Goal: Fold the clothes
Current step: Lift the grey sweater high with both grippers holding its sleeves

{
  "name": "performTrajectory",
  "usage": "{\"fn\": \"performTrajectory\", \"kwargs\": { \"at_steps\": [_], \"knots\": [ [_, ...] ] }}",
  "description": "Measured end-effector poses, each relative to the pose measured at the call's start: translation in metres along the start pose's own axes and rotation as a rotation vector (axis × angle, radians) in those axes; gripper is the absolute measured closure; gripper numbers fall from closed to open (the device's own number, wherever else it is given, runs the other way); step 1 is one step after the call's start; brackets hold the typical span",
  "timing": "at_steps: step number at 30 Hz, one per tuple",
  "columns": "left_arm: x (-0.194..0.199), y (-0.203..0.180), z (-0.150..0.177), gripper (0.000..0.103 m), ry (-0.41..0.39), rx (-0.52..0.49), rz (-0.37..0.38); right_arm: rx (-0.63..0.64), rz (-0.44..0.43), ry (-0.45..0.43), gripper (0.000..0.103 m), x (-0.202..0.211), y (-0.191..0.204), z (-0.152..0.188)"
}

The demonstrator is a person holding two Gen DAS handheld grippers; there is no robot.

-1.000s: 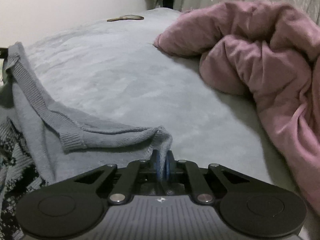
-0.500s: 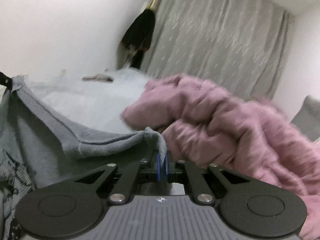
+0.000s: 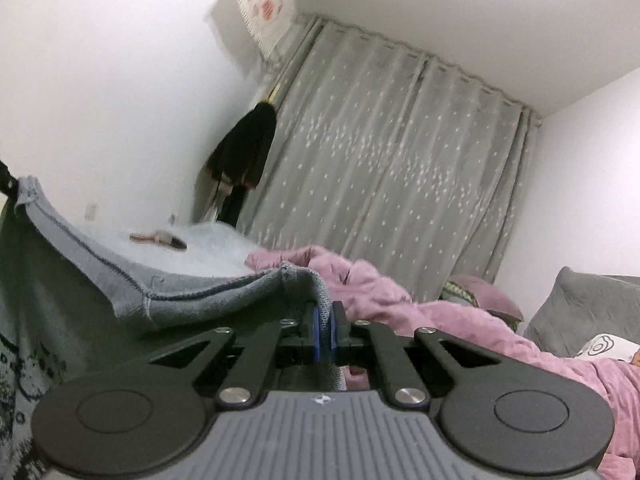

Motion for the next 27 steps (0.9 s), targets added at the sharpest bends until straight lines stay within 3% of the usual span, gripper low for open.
{"fn": "performTrajectory", "kwargs": {
  "at_steps": [27],
  "knots": [
    [0.125,-0.010,-0.102,0.095,-0.361,0.044,0.017,-0.015,0.124,-0.290,0.097,0.060,-0.018,-0.092]
  ]
}}
Point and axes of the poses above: each gripper's, at about its wrist camera, not at the fingertips, and x roughly against the way its jaws point, y to its left, z to its underside, the point moved 10 cm from there along -x, roughly the way its jaws point
